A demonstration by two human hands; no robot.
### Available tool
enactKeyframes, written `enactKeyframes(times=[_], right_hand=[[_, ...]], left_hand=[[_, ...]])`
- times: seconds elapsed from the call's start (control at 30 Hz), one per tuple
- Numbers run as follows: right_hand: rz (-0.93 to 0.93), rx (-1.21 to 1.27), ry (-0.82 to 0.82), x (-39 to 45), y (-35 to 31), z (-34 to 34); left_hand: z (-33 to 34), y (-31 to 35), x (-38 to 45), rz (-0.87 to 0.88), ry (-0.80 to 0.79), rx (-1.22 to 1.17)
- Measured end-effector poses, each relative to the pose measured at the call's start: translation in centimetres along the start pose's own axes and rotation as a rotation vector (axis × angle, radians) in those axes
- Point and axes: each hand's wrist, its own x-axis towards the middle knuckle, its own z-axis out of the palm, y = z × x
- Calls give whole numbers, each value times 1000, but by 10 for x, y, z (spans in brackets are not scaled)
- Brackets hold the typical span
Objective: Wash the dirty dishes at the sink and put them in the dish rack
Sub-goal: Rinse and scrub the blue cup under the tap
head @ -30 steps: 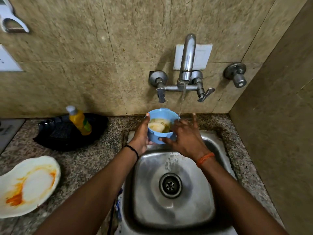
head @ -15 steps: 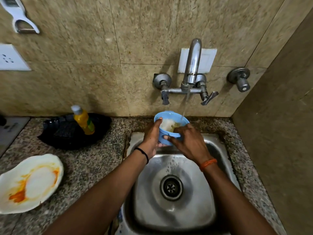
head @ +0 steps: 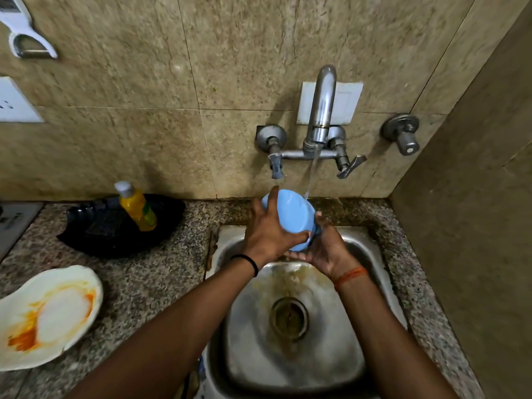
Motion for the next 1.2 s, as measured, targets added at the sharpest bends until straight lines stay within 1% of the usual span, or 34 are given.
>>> enactKeyframes(times=[0.03,0.07,0.1,0.13,0.17,0.2,0.23,0.3,0.4,0.43,0.47,0.57,0.6,0.73,0.8,0.87,0.93,1.0,1.03,1.1,1.17,1.2], right_hand=[[-50,-176,59,0,-3,-2],[-144,-367,152,3,-5,-6],[-292,-495,258,6,-10,-10],[-455,-541,339,6,-19,-13],[-581,-507,390,2,-30,-12],[-665,-466,424,0,-45,-10],[-724,-450,440,0,-61,-7],[-803,-508,457,4,-88,3],[-821,-665,551,20,-103,9],[-822,-681,581,25,-101,8],[-809,-676,579,28,-99,6],[-720,-426,433,29,-98,7],[-710,-378,404,26,-98,8],[-702,-345,375,15,-94,10],[-732,-507,424,6,-76,10],[-728,-760,397,-6,-39,9],[-763,-1024,305,-24,3,10],[-909,-1281,162,-31,32,2],[-950,-1364,98,-32,38,-5],[-937,-1473,33,-25,35,-20],[-860,-1564,81,-14,30,-30],[-792,-1552,125,-9,28,-30]], left_hand=[[-1,2,2,15,-6,72],[-1,3,3,50,-11,153],[-1,4,5,93,-19,228],[-1,6,6,130,-32,278],[-1,7,7,147,-52,301],[-1,9,8,154,-66,313],[-1,11,9,159,-77,322],[-2,16,10,173,-97,350],[-2,20,10,188,-110,381],[-2,20,10,193,-112,385],[-2,19,10,198,-115,380],[-2,18,7,190,-124,362],[-2,18,6,183,-128,364],[-3,15,1,169,-138,349],[-1,13,-3,157,-150,360],[1,11,-6,145,-151,348],[6,7,-11,176,-142,322],[12,0,-17,216,-147,291],[14,-3,-21,203,-158,256],[15,-5,-27,168,-157,167],[14,-3,-29,185,-154,150],[14,0,-29,207,-149,181]])
